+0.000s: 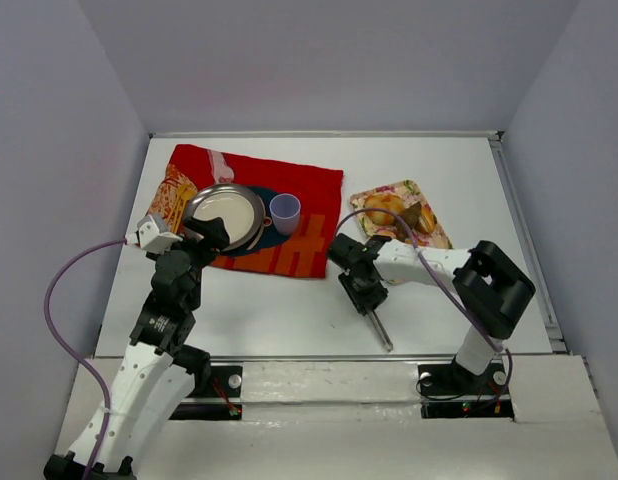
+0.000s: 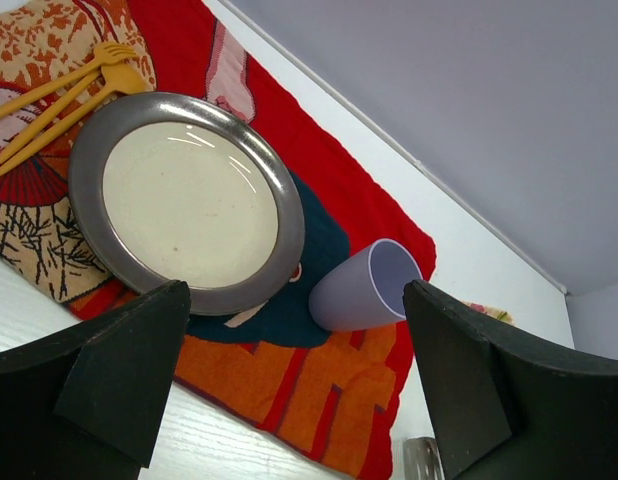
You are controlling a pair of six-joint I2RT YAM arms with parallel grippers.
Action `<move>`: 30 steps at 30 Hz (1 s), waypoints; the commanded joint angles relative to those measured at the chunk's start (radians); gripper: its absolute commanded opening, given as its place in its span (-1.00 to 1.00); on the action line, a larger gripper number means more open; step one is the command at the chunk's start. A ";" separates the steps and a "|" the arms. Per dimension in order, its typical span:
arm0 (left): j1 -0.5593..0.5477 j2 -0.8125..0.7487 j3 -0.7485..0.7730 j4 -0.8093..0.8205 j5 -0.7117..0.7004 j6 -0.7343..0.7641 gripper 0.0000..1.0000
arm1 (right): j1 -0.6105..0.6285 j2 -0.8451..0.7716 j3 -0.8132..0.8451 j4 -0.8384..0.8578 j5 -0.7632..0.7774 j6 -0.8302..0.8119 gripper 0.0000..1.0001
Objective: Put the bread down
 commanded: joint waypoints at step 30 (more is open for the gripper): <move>0.003 -0.059 -0.014 0.026 -0.011 0.007 0.98 | -0.316 -0.625 0.045 -0.160 0.215 0.186 0.26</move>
